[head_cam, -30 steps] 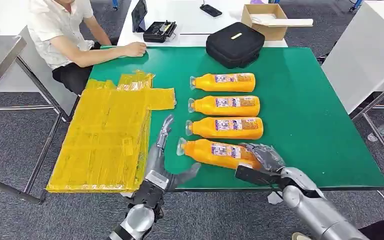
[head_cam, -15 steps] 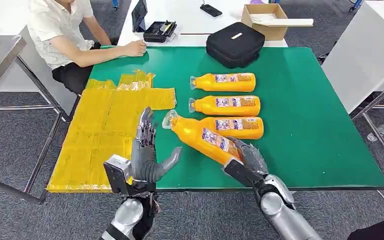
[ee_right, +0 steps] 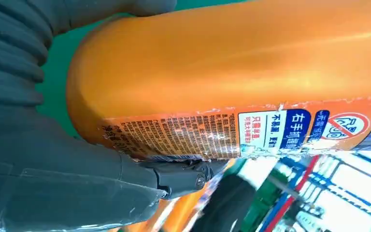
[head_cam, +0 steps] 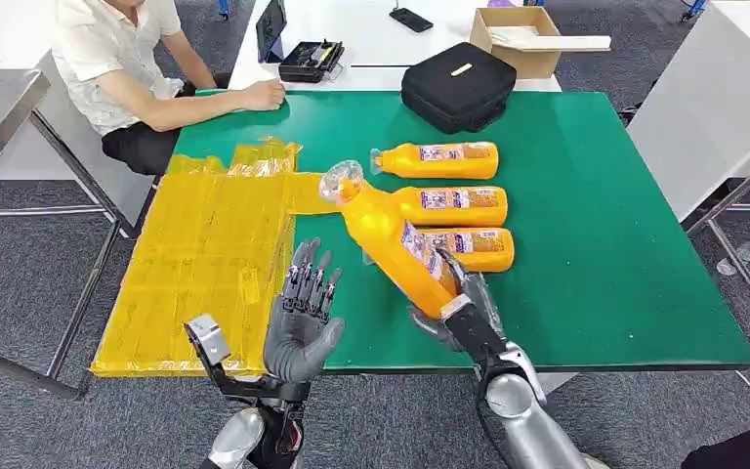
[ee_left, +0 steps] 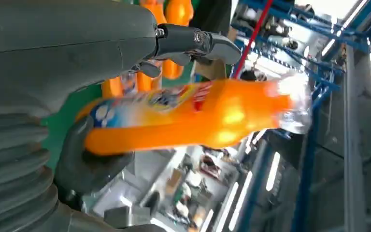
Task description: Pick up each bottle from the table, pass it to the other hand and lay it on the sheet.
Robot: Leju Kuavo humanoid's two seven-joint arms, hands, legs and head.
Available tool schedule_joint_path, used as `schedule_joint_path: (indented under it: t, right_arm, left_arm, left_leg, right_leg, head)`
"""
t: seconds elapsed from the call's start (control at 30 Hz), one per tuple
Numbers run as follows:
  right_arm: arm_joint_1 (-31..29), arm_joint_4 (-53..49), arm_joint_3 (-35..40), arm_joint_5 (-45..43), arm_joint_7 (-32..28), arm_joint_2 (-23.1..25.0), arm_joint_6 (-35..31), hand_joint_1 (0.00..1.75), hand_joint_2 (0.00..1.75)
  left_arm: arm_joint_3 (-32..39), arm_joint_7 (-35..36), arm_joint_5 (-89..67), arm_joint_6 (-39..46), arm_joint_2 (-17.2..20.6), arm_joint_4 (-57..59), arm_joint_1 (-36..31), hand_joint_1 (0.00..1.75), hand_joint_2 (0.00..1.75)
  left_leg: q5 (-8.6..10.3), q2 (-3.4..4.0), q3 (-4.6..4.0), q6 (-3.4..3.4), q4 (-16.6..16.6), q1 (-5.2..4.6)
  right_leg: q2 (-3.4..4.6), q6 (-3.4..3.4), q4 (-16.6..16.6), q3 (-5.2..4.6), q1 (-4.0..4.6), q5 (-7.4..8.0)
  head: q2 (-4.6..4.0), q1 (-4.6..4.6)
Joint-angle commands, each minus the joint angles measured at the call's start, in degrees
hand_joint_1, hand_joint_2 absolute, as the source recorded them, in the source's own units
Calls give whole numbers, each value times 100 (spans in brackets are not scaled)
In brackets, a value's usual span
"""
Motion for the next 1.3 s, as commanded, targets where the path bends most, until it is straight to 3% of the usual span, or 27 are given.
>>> schedule_joint_path:
  t: [0.03,0.47,1.03,1.3]
  right_arm:
    - [-210,279,661,-117,-205,547,36,175,175]
    - [-248,162,1277,376,-342,394,191,175,175]
    - [-175,99,1409,472,-358,322,207,175,175]
    - [-201,298,1325,288,-392,339,462,175,175]
  left_arm:
    - [229,38,239,-692,28,661,-285,0,175]
    - [731,-481,-893,79,-173,1419,-806,0,175]
    - [1017,-592,-1226,309,-152,1306,-793,0,175]
    - [1224,-576,-715,-982,-78,658,-501,0,175]
  left_leg:
    - [0,13,4,-9,-2,9]
    - [6,12,-3,-18,2,19]
    - [7,8,-2,-20,2,25]
    - [0,18,0,-12,2,14]
  right_leg:
    - [11,-14,-4,2,9,4]
    - [8,-27,-7,-1,20,12]
    - [3,-32,-10,4,26,13]
    - [14,-21,-5,0,15,7]
  head:
    - [0,0]
    - [0,2]
    - [0,2]
    - [0,0]
